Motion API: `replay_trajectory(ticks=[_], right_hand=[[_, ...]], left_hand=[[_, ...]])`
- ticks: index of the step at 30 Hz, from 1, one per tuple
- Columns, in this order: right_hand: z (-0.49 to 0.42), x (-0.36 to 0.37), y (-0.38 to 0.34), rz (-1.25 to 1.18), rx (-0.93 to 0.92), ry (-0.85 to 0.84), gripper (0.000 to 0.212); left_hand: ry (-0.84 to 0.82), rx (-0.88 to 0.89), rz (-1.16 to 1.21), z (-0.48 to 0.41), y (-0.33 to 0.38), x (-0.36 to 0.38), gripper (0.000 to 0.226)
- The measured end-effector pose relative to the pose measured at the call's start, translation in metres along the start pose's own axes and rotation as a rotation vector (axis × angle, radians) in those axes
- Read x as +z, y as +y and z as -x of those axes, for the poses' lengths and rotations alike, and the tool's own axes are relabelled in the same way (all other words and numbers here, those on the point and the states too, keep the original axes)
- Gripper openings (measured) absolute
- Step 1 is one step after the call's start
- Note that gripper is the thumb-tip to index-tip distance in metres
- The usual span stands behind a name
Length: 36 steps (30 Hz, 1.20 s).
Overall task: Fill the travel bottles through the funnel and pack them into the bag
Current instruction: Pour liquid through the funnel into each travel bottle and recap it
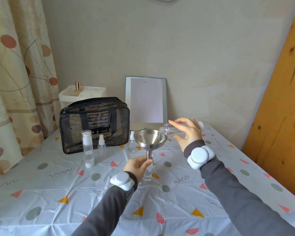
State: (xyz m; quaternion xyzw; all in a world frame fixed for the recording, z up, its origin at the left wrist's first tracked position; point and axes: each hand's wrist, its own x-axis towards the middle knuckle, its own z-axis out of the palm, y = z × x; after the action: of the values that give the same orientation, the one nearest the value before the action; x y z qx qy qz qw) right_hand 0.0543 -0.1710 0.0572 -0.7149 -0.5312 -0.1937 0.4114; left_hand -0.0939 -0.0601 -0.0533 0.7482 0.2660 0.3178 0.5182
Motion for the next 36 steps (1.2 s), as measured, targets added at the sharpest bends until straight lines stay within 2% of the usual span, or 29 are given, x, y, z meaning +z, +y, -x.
replay_trajectory(ticks=[11, 16, 36], right_hand=[[0.0006, 0.0015, 0.0011, -0.018, 0.003, 0.0, 0.054], [0.0032, 0.001, 0.0016, -0.032, 0.017, -0.003, 0.052], [0.0024, -0.0002, -0.0001, -0.034, 0.02, 0.005, 0.053]], left_hand=[[0.0, 0.011, 0.01, -0.001, -0.0019, 0.0006, 0.007], [0.0, 0.007, -0.006, -0.0007, -0.0016, 0.0002, 0.015], [0.017, 0.004, 0.01, 0.0005, 0.0, 0.0005, 0.017]])
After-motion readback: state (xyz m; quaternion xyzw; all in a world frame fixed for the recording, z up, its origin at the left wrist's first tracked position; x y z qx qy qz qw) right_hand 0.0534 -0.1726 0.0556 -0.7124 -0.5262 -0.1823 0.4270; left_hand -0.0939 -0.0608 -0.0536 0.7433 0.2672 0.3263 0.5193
